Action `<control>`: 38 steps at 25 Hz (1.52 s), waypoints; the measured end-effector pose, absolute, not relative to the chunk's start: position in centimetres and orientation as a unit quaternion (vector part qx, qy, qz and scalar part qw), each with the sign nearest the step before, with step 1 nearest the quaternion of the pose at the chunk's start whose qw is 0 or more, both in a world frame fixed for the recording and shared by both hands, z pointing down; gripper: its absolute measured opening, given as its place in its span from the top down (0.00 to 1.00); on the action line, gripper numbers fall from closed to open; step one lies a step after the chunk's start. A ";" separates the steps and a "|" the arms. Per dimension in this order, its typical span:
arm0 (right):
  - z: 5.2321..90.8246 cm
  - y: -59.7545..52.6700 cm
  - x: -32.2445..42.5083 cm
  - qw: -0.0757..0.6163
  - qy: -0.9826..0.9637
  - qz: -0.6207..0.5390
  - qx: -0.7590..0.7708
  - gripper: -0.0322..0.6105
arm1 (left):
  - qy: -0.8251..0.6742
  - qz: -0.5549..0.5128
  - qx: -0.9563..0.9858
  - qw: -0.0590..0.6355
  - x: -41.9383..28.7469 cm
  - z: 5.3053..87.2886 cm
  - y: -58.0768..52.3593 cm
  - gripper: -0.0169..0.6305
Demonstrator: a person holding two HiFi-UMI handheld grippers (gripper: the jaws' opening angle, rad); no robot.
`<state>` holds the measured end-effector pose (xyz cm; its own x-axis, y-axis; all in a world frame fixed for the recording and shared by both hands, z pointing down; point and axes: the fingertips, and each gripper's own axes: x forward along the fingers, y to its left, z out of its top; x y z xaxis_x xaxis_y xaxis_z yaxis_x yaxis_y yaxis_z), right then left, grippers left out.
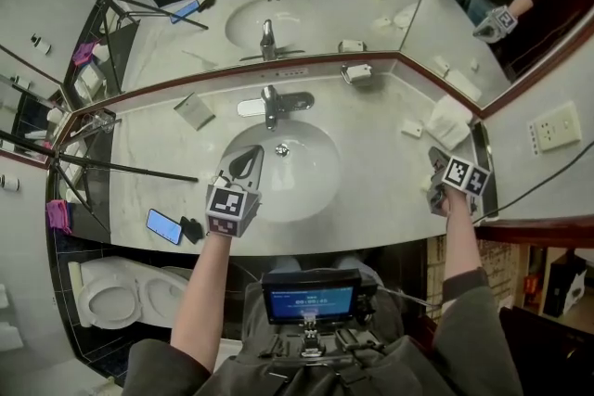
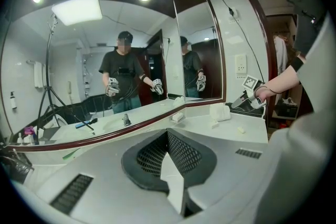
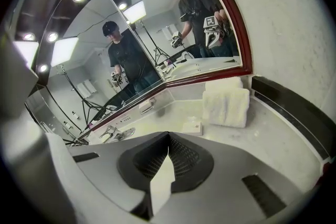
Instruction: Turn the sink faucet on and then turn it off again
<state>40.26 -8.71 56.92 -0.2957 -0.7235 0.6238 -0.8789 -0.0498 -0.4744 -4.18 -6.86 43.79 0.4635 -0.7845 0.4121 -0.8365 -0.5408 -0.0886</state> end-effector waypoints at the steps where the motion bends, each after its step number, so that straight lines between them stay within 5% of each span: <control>1: 57.1 -8.8 40.2 0.087 -0.683 0.430 0.584 0.93 | -0.474 0.207 0.854 0.060 -4.2 43.8 -6.8 0.97; 10: 60.7 -10.0 35.8 0.022 -0.685 0.516 0.513 0.84 | -0.500 0.201 0.841 0.046 -4.2 43.0 -6.1 0.97; 19: 62.9 -13.4 22.0 -0.080 -0.685 0.635 0.350 0.70 | -0.519 0.216 0.826 0.047 -6.0 43.6 -5.4 0.97; 38: 62.6 -20.1 -0.9 -0.031 -0.720 0.676 0.155 0.63 | -0.550 0.226 0.802 0.053 -9.1 46.8 -5.1 0.97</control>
